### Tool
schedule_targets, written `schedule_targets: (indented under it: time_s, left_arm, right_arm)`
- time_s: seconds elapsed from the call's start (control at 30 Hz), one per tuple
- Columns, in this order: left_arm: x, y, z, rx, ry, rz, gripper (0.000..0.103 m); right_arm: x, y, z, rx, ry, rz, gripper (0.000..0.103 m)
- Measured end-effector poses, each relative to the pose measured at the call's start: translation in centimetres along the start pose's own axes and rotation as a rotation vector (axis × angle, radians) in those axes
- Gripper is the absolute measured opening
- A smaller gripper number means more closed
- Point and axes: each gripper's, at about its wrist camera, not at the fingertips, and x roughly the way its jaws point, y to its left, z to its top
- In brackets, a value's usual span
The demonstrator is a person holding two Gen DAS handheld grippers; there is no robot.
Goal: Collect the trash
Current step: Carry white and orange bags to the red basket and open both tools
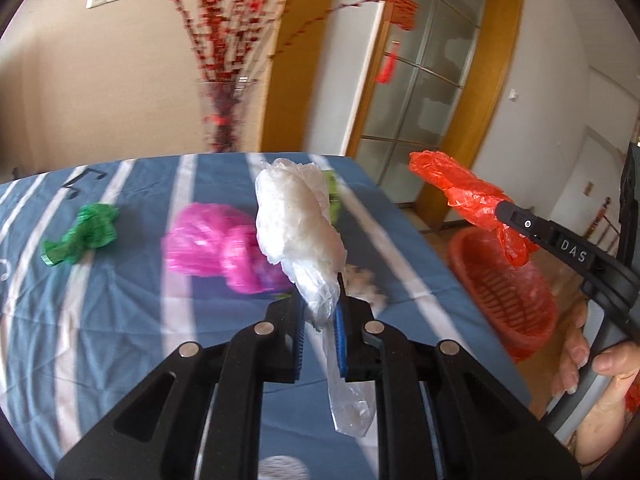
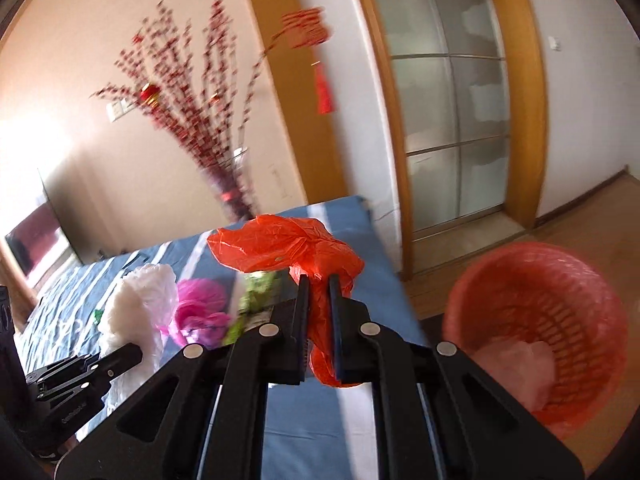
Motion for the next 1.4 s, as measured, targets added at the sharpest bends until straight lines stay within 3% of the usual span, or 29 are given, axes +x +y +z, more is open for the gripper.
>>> schedule_targets:
  time_s: [0.2, 0.8, 1.4]
  left_arm:
    - [0.9, -4.4, 0.2, 0.051, 0.005, -0.077, 0.014]
    - [5.6, -14.9, 0.1, 0.142, 0.066, -0.268, 0.014]
    - [11.5, -22.2, -0.2, 0.17, 0.132, -0.396, 0.015]
  right_arm:
    - [-1.7, -3.3, -0.4, 0.024, -0.055, -0.098, 0.01]
    - [-4.7, -13.1, -2.0, 0.162, -0.101, -0.259, 0.01]
    - [-5.6, -19.4, -1.9, 0.264, -0.129, -0.303, 0.01]
